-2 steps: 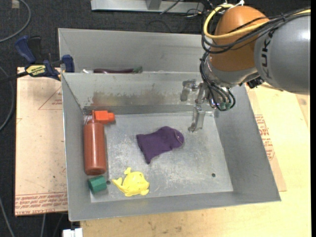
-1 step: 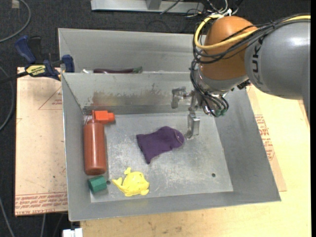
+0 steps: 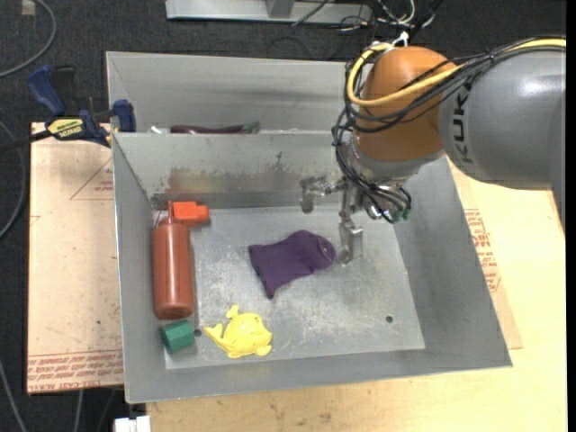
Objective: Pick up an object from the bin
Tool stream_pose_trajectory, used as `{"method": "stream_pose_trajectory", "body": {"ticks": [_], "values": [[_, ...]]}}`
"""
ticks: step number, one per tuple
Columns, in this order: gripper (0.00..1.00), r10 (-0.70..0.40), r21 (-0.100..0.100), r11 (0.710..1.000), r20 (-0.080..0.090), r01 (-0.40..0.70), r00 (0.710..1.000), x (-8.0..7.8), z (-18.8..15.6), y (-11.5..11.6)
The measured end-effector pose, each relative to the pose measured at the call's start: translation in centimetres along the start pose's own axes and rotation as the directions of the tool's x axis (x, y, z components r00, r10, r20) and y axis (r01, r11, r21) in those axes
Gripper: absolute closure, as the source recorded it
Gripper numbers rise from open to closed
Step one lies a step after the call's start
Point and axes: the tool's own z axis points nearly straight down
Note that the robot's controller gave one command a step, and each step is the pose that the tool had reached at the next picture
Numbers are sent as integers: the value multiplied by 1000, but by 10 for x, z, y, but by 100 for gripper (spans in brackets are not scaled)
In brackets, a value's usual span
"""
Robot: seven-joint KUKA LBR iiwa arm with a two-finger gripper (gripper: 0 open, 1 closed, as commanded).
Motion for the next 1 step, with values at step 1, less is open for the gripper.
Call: {"method": "stream_pose_trajectory", "body": {"ticks": [1], "values": [[0,52,1,999,3,-52,999,-17,38,24]]}}
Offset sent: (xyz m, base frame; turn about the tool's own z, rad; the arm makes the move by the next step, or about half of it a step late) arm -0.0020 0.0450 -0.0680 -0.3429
